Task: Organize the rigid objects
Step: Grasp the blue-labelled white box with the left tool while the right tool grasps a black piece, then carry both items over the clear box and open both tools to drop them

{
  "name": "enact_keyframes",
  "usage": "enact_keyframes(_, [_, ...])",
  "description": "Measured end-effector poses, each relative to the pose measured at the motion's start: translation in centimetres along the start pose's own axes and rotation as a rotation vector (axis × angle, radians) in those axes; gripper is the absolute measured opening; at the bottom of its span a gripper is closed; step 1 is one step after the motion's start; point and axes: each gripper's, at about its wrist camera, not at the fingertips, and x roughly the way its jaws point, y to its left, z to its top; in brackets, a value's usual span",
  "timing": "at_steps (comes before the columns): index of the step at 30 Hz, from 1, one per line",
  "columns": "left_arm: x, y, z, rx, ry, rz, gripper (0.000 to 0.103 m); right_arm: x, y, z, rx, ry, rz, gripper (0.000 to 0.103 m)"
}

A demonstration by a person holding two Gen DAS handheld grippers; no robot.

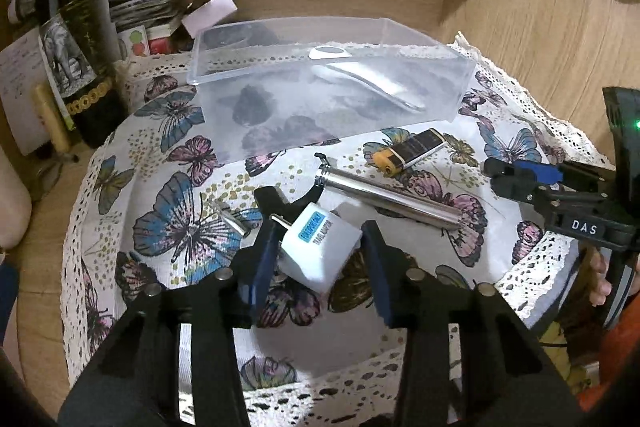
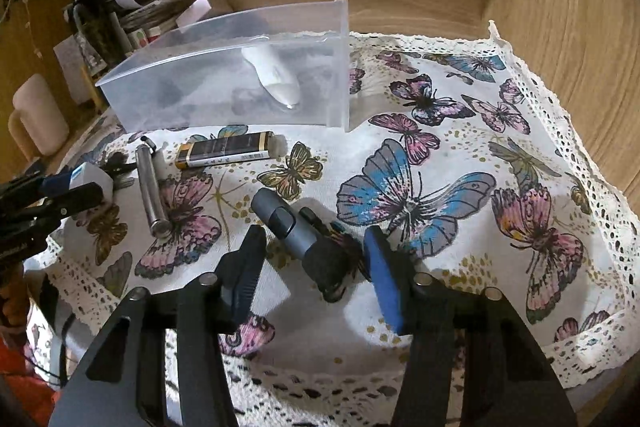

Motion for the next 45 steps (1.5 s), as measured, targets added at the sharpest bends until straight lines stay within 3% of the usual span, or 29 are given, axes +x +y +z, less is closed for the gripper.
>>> enact_keyframes(3, [0.1, 0.1, 0.1, -0.011, -0.001, -0.006, 0.041, 0.4, 0.2, 0.6, -0.011, 0.001, 0.014, 0.045])
enact_keyframes(6, [-0.1, 0.6, 0.3, -0.034, -0.004, -0.012, 0.041, 0.9, 0.6, 1.0, -0.043, 0.017, 0.014, 0.024])
enact_keyframes(14, [-2.3, 1.2, 1.7, -0.039, -0.076, 0.005, 0.041, -0.2, 1.3, 2.3, -0.056, -0.031, 0.056, 0.023])
enact_keyframes(31, [-5.0, 2.7, 8.2, -0.063, -0.256, 0.052, 0.041, -4.2, 2.8, 9.5, -0.036, -0.28, 0.125, 0.023])
enact_keyframes(39, [-3.9, 3.3, 11.5, -0.069, -0.271, 0.045, 0.041, -4.1, 4.4, 13.2, -0.079, -0.325, 0.126, 0.023])
enact_keyframes(45, [-1.6, 3.6, 13.2, -0.061, -0.232, 0.049, 0.041, -2.4, 6.0, 15.2, -0.135, -0.301, 0.119, 0.024])
